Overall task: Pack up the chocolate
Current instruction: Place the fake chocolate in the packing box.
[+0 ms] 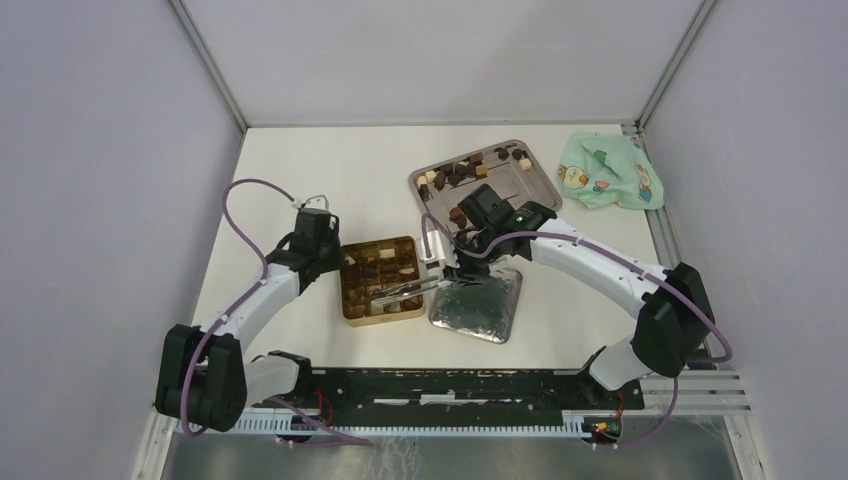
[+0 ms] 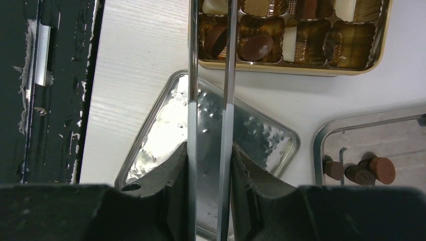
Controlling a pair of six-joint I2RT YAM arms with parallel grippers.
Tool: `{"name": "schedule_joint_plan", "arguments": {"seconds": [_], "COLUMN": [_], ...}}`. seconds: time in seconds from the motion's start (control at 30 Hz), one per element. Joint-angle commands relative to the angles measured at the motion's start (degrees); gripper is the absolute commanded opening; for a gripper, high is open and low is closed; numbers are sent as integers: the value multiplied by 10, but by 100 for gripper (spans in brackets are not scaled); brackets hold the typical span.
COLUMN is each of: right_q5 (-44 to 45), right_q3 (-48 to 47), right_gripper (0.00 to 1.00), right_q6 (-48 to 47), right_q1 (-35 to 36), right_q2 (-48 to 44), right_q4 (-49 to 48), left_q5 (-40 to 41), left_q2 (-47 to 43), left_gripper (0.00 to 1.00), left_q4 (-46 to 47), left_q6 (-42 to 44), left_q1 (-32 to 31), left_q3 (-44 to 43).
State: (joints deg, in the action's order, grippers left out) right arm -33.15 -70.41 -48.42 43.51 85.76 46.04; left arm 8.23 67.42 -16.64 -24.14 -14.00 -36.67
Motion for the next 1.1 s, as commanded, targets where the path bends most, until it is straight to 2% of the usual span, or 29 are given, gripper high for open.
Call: {"name": "schedule_joint_plan", "arguments": {"seconds": [0.0,0.13,0.37,0.6,0.77,0.87,1.07], "right_q5": [29,27,20,20,28,27,24], "right_q3": [-23,-32,-39,-46,-63,-68,-64], "right_gripper": [3,3,4,8,17,27,41], "right_q6": [13,18,22,30,39,40,40], "right_q1": [13,18,34,43,44,45,46], "right_q2": [23,36,48,59,76,80,74], "right_q4": [-23,-22,-20,-23,-21,-18,-17], "left_q5": [-10,-6,-9,-5,0,-1,-9], "left_q2": [15,30,27,-13,-60,-95,-159], "left_gripper": [2,4,26,45,55,59,62], "left_q4": [9,2,-10,-45,-85,-105,-130], "left_q6": [-41,-42,-49,-57,-65,-72,-93], "left_q1": [-2,-2,-1,-2,-2,-1,-2], "left_q3": [-22,-24,-36,-60,-76,-82,-88]}}
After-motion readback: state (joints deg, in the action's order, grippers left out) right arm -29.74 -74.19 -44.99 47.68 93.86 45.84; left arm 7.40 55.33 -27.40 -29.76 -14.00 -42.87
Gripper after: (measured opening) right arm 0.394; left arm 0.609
